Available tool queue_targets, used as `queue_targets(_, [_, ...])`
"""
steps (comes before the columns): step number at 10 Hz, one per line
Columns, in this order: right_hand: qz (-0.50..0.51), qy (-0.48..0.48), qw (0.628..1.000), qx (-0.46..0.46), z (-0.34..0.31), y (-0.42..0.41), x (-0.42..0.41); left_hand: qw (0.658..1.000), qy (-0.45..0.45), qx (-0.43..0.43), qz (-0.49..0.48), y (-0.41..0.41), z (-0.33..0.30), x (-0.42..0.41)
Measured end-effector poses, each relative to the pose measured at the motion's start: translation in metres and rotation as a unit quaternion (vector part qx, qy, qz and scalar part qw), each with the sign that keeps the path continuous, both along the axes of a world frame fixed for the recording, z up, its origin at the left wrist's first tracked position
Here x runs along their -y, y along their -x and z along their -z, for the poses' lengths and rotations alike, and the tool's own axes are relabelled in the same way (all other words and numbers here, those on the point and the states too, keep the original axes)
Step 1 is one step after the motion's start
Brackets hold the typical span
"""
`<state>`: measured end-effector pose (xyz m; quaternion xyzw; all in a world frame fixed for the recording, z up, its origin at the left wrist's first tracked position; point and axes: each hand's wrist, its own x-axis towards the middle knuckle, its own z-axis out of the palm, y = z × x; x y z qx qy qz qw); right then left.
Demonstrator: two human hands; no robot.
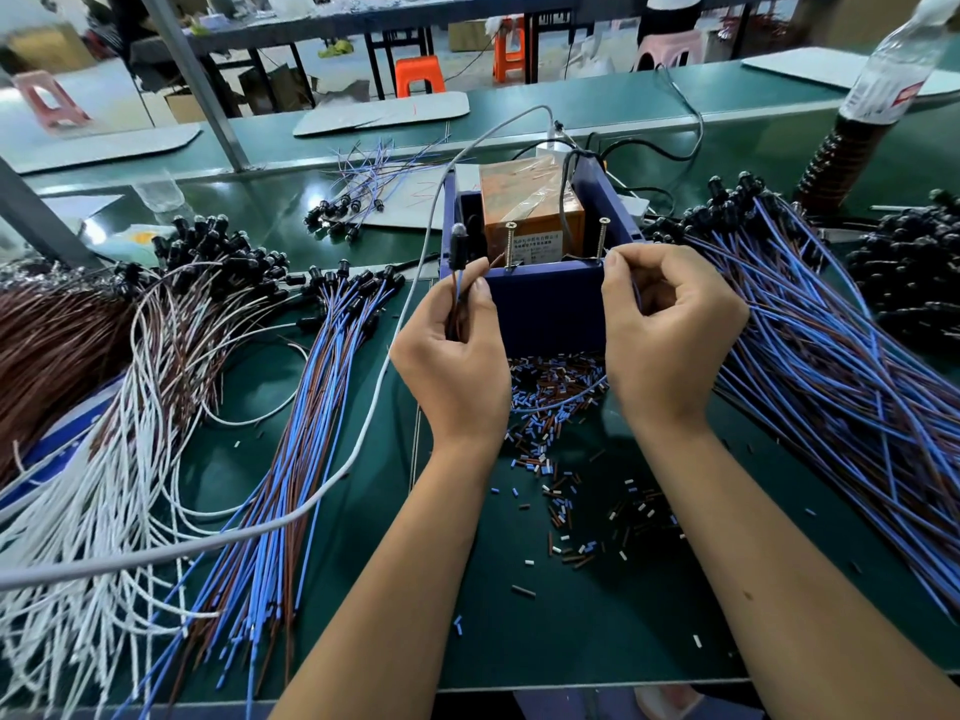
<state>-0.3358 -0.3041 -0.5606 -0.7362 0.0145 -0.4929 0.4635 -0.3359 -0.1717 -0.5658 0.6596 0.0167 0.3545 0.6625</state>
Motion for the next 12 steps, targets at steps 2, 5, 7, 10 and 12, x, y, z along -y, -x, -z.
queue_targets(2, [-0.005, -0.003, 1.0, -0.006, 0.0002, 0.0003, 0.0002, 0.999, 0.016, 0.001, 0.032, -0.0019, 0.0021, 0.001])
queue_targets(5, [-0.011, -0.004, 1.0, -0.011, 0.0002, 0.0011, -0.0003, 0.999, 0.016, 0.005, 0.041, -0.0021, 0.0034, 0.0007])
queue_targets(7, [-0.012, -0.004, 1.0, -0.015, -0.0007, 0.0023, -0.0004, 0.999, 0.016, 0.008, 0.042, -0.0005, 0.0013, 0.0017])
queue_targets(10, [-0.009, 0.001, 1.0, -0.013, -0.0018, 0.0039, -0.0008, 0.999, 0.01, 0.005, 0.036, 0.0021, -0.0009, 0.0014])
queue_targets(12, [0.002, 0.002, 1.0, 0.011, -0.0041, 0.0059, -0.0029, 0.999, 0.03, 0.003, 0.025, 0.0026, -0.0013, 0.0003])
